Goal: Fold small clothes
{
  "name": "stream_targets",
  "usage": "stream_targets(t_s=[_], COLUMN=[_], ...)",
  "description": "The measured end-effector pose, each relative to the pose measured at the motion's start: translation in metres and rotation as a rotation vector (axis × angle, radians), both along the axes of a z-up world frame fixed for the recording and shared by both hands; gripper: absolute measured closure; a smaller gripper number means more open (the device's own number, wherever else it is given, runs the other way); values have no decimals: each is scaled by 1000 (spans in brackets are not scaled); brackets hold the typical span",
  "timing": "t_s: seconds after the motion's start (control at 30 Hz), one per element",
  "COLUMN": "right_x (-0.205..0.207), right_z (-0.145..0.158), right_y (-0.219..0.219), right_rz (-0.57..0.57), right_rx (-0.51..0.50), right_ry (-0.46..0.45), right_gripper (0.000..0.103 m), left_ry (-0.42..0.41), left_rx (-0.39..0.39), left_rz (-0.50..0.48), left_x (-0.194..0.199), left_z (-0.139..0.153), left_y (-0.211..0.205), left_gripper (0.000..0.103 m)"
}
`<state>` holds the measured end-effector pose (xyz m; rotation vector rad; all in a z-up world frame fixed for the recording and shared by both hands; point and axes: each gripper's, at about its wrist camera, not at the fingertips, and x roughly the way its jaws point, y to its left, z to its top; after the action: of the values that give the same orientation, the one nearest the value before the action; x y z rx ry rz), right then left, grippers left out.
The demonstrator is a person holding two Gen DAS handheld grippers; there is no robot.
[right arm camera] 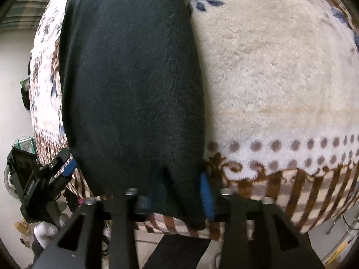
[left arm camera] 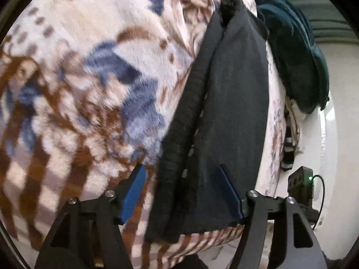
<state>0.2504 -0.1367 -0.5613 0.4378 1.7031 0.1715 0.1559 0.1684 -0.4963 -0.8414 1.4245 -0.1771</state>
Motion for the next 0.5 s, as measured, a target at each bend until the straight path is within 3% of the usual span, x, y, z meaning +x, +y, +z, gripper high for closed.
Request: stream_targets(t_s=[0.17,0.27,0.37,0.5], right_x=[-5,-6,-6,-7], right_z=[-23,-24,-27,-40], right_y=[-13,-17,-20,-28], right_rz=[-55,-112,-139,-179], right_rx=[53,139,235,291], right_ry=[15,10,17,43], right_gripper=[44,39,39,39], left_ry=[4,-27,-32,-37], left_rx=[8,-21,18,16], left_rz=[-15,-27,-74,-47], left_x=[10,14,18,17], left_z=[-7,-3,-8,-8], left_y=[-9,-20,-29,-27], left_gripper=[38,38,39,40])
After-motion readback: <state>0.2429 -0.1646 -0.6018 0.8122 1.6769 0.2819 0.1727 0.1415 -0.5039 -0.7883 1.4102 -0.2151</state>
